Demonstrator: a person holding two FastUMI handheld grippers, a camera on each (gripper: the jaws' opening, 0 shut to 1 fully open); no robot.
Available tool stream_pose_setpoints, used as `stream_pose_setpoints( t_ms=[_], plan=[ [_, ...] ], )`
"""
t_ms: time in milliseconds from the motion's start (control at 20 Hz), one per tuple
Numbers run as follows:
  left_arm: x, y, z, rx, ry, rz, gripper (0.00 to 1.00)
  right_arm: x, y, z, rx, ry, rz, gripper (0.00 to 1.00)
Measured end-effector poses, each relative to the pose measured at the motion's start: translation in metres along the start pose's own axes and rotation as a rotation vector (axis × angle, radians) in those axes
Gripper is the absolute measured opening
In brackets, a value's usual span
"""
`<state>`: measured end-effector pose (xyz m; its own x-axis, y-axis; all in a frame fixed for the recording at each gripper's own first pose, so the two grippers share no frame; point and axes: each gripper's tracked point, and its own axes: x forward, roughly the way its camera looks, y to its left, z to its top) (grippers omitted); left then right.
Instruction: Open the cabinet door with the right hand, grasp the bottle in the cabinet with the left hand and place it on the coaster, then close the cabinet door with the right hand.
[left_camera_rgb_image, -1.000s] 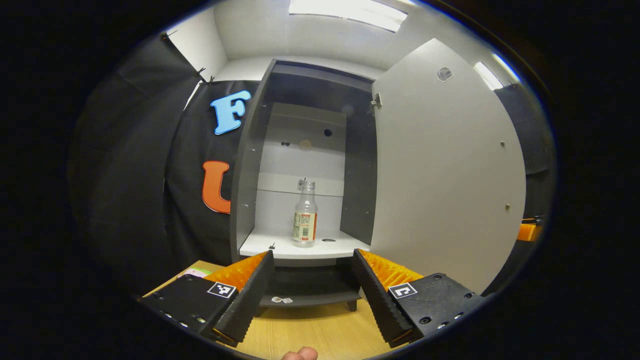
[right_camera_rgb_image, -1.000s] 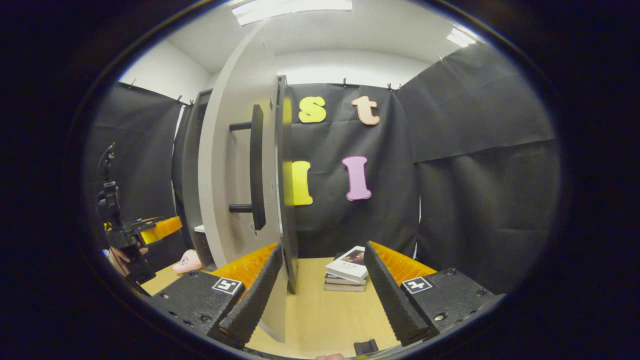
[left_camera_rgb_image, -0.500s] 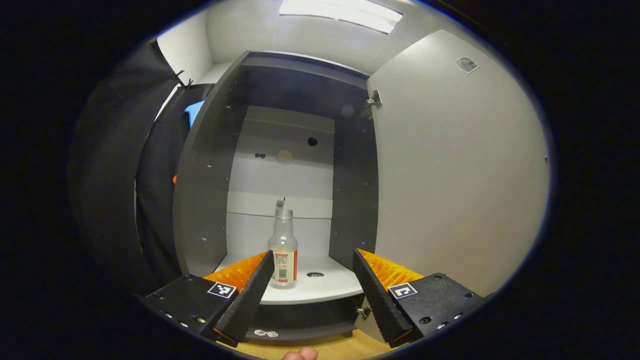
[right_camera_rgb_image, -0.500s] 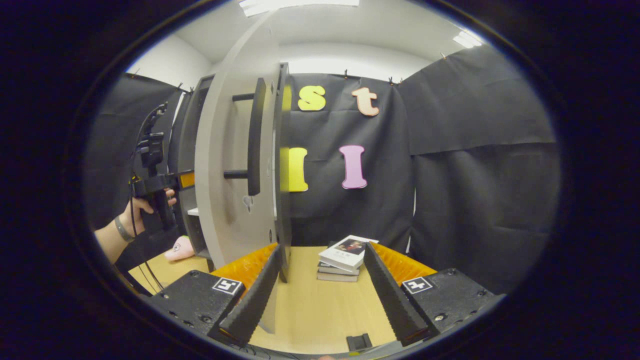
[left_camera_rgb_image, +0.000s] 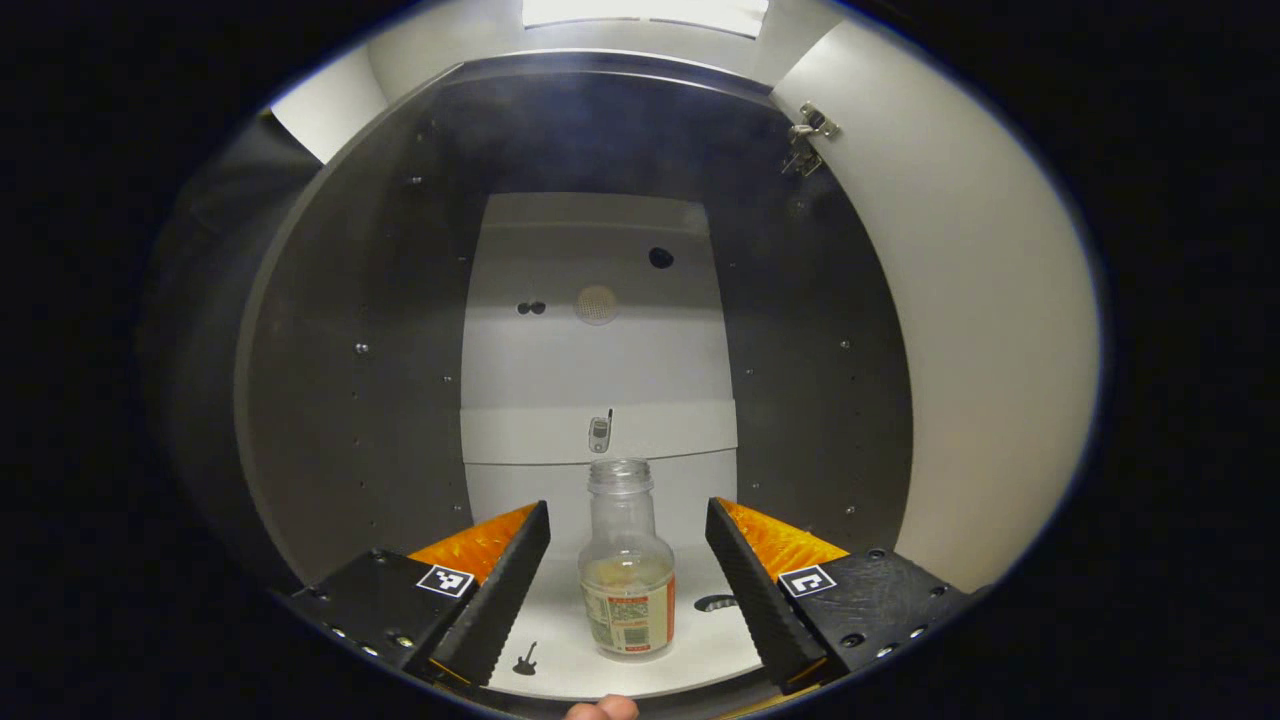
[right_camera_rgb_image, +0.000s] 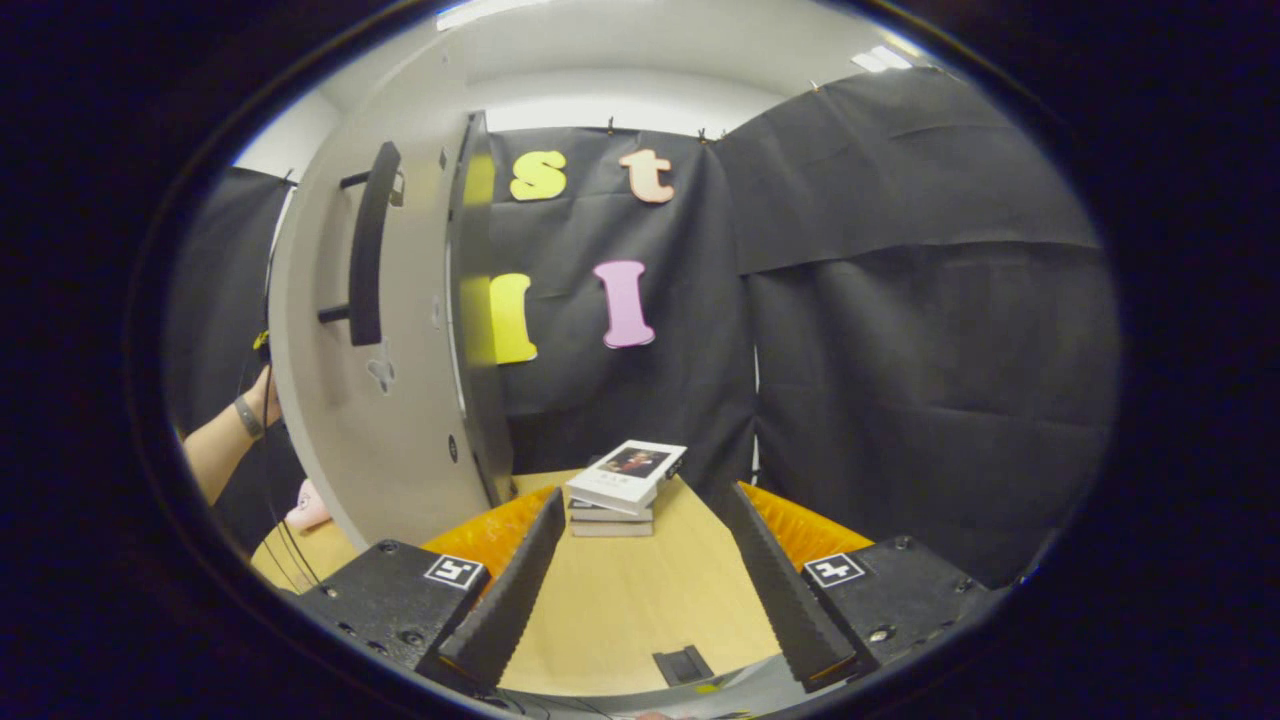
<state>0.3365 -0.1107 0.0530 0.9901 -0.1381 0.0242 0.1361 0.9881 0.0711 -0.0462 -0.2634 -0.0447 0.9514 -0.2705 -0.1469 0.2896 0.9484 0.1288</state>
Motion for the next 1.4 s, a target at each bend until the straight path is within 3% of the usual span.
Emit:
stream_pose_setpoints(
  t_ms=[600,700,800,900,1000,1050,1100,1400],
  plan=[
    [0.038,0.014,-0.010,0.012,0.049,0.023,0.95,0.002,-0.023,-0.009,0.038,0.016,-0.080,1.00],
    [0.040,0.014,-0.004,0.003,0.030,0.019,0.88,0.001,-0.020,-0.012,0.005,0.027,-0.080,0.98],
    [0.044,0.012,-0.005,-0.005,0.032,0.000,0.53,0.002,-0.015,-0.012,-0.012,0.033,-0.069,1.00],
    [0.039,0.012,-0.004,-0.004,0.039,-0.001,0.44,0.003,-0.009,-0.009,-0.010,0.029,-0.054,1.00],
    [0.025,0.012,0.004,-0.005,0.025,0.001,0.41,0.004,-0.003,-0.005,-0.001,0.017,-0.033,1.00],
    [0.016,0.013,0.010,-0.002,0.007,0.005,0.50,0.005,0.000,-0.002,0.001,0.010,-0.022,1.00],
    [0.005,0.015,0.016,0.004,-0.010,0.008,0.41,0.005,0.003,0.000,0.002,0.003,-0.013,1.00],
    [-0.091,0.035,0.027,-0.001,-0.049,0.030,0.41,0.008,0.024,0.010,-0.023,-0.025,0.053,0.99]
  ],
)
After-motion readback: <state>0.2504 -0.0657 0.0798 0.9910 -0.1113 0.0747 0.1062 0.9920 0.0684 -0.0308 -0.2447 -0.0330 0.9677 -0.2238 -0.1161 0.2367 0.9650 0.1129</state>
